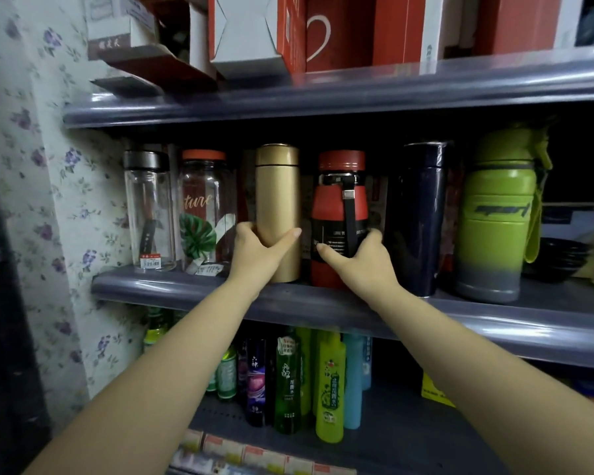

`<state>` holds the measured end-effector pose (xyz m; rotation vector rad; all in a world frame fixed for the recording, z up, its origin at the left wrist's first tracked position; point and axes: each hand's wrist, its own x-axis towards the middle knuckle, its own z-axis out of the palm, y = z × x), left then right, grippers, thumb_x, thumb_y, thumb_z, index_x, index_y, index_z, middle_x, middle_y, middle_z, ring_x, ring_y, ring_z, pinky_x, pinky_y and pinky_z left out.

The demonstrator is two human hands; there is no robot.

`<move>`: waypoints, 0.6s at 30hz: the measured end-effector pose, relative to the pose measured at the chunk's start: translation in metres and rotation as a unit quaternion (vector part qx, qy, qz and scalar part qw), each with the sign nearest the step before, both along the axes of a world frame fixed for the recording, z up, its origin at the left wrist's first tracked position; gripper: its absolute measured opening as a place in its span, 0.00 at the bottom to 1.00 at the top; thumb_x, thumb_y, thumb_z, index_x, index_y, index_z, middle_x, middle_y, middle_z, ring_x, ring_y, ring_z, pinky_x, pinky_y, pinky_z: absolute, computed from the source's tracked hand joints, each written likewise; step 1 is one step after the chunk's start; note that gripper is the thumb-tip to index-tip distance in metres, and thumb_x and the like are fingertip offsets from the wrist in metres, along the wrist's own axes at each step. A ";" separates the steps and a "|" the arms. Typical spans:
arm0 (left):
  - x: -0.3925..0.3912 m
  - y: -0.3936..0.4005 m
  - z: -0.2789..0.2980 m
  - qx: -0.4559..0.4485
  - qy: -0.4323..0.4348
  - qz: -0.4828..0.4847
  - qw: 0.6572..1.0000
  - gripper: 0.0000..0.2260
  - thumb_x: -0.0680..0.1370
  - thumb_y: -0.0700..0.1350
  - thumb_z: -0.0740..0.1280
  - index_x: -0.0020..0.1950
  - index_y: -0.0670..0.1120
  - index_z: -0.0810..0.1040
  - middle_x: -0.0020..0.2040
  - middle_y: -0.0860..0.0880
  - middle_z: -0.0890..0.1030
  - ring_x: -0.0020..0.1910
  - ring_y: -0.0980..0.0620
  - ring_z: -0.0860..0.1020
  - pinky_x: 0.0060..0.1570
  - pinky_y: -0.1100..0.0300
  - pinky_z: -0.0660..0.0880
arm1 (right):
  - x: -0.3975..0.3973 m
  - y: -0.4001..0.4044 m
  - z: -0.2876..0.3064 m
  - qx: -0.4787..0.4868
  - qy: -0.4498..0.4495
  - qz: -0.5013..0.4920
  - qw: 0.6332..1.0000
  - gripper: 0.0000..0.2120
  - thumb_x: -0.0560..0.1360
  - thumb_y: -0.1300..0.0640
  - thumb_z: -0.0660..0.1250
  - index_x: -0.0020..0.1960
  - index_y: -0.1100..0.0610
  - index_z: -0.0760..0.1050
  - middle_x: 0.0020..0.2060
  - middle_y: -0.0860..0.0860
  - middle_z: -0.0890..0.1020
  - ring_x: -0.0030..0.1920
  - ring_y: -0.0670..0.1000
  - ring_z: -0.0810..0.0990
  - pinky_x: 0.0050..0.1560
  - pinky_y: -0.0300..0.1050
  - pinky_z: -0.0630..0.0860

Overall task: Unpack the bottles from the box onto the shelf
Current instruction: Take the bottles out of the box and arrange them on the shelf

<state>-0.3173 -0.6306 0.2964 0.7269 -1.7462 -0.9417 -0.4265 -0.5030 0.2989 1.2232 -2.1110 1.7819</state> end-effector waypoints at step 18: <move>-0.002 -0.012 0.000 0.037 -0.029 -0.045 0.998 0.31 0.74 0.58 0.66 0.70 0.44 0.59 0.61 0.49 0.74 0.57 0.50 0.72 0.53 0.57 0.68 | -0.008 -0.006 -0.005 -0.001 -0.010 0.028 1.000 0.29 0.68 0.47 0.74 0.58 0.58 0.63 0.54 0.53 0.77 0.47 0.50 0.76 0.44 0.40 0.70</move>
